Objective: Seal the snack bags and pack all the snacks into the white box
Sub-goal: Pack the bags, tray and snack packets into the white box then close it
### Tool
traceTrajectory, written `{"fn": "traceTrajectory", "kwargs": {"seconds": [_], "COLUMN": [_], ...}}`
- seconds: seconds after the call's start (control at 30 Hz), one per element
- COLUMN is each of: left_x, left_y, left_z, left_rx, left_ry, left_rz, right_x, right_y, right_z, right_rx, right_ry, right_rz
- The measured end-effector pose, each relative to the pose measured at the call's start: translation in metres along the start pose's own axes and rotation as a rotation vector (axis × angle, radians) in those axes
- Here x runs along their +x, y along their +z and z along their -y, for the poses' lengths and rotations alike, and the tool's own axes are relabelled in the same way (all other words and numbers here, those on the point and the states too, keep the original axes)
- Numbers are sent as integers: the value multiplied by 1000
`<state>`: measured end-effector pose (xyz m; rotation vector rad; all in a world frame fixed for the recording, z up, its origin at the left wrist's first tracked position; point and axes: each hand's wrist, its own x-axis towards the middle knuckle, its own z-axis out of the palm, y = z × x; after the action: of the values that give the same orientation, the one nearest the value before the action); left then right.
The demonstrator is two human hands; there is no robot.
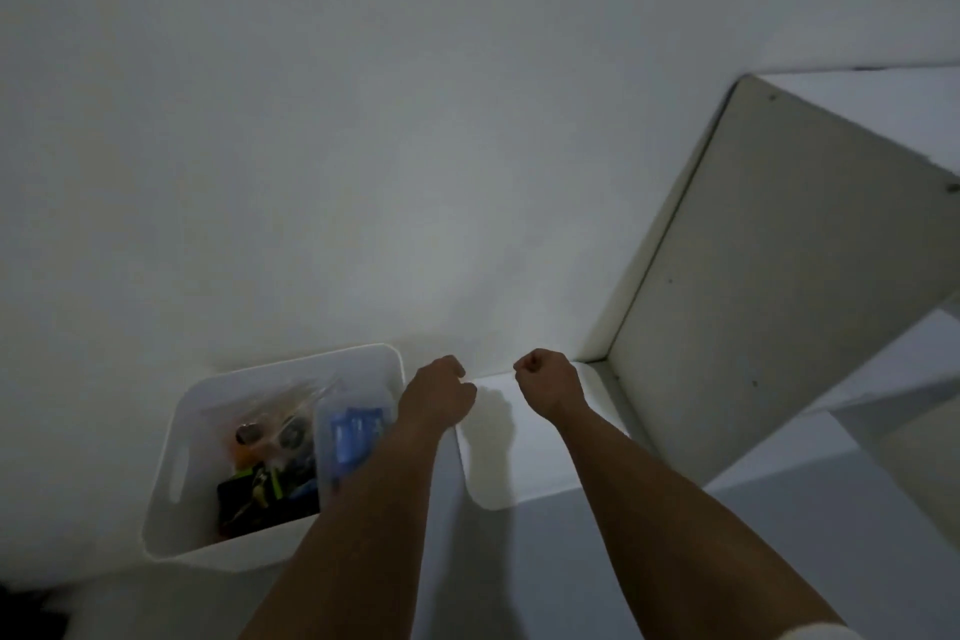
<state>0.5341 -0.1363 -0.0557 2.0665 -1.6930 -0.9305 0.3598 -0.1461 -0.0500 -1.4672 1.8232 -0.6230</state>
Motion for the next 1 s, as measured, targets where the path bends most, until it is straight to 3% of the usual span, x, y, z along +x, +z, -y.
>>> {"fn": "traceTrajectory", "kwargs": {"seconds": [0.17,0.43,0.63,0.77,1.0], "left_x": [20,31,21,26,26], "left_y": [70,143,174,184,184], "left_z": [-22,19,39,26,34], "left_rx": [26,-12,-70,-124,-488], "left_ry": [-100,-445,-554,-561,-752], "left_rz": [146,193,81,-53,-236], "right_x": [46,90,101,97,84], "right_y": [-44,-49,-31,-25,-36], "right_z": [-75,-176,-213,-222,-244], "right_rx": [-69,-119,-264,-324,7], "right_ry": [112,292,360,339,490], "right_rz": [-89,114,237,163,129]}}
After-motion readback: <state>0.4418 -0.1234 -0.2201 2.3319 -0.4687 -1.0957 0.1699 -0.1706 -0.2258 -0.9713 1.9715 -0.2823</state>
